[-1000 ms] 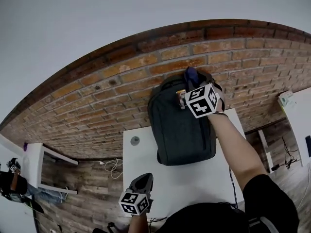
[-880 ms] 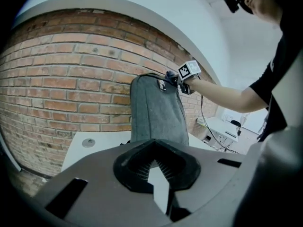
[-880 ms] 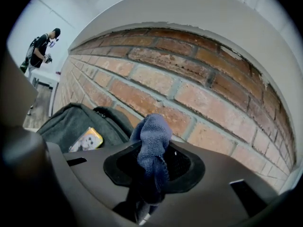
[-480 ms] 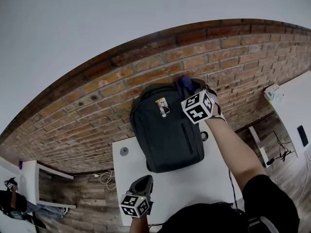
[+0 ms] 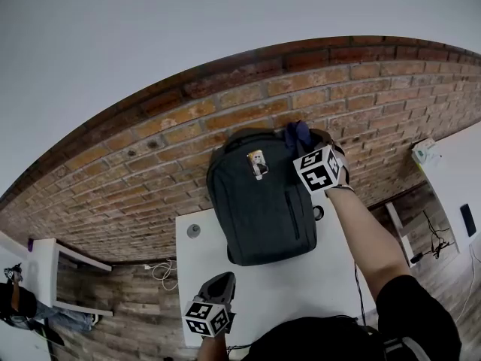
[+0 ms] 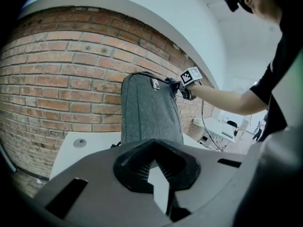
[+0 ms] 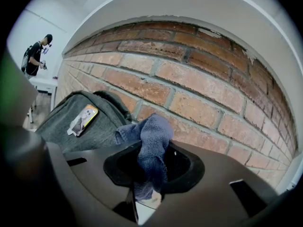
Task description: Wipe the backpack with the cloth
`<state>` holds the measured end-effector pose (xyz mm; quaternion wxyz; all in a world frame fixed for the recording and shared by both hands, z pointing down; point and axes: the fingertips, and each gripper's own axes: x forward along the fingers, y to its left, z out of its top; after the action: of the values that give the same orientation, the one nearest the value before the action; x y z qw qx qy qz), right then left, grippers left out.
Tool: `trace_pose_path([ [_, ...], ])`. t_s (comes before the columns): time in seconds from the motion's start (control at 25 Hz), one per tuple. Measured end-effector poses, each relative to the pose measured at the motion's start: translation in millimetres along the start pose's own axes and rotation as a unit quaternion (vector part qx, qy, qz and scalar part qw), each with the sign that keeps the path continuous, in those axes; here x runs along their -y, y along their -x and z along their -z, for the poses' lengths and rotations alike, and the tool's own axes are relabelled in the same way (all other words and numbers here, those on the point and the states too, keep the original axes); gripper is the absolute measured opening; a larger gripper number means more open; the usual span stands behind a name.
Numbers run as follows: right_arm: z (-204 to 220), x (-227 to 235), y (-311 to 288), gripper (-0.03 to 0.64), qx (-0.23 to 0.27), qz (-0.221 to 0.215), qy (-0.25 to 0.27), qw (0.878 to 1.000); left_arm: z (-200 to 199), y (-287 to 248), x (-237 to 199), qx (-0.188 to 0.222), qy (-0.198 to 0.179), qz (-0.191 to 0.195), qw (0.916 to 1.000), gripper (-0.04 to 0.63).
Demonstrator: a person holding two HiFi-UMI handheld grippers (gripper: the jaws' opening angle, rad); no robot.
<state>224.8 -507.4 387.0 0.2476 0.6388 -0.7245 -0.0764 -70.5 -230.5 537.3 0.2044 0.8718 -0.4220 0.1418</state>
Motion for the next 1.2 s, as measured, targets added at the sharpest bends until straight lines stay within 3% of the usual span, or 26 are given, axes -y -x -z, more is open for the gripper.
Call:
trace_pose_path([
  [0.6,32.8,-7.7,17.3,0.101,-0.009,-0.007,-0.026,1.000,-0.3,-8.3,7.0,0.000,-0.004,0.014,0.9999,-0.003],
  [1.2,87.8,-40.5,33.6,0.101,-0.050,-0.036,-0.049,0.997,0.1,-8.8,7.8,-0.001,-0.006,0.026,0.9997,-0.003],
])
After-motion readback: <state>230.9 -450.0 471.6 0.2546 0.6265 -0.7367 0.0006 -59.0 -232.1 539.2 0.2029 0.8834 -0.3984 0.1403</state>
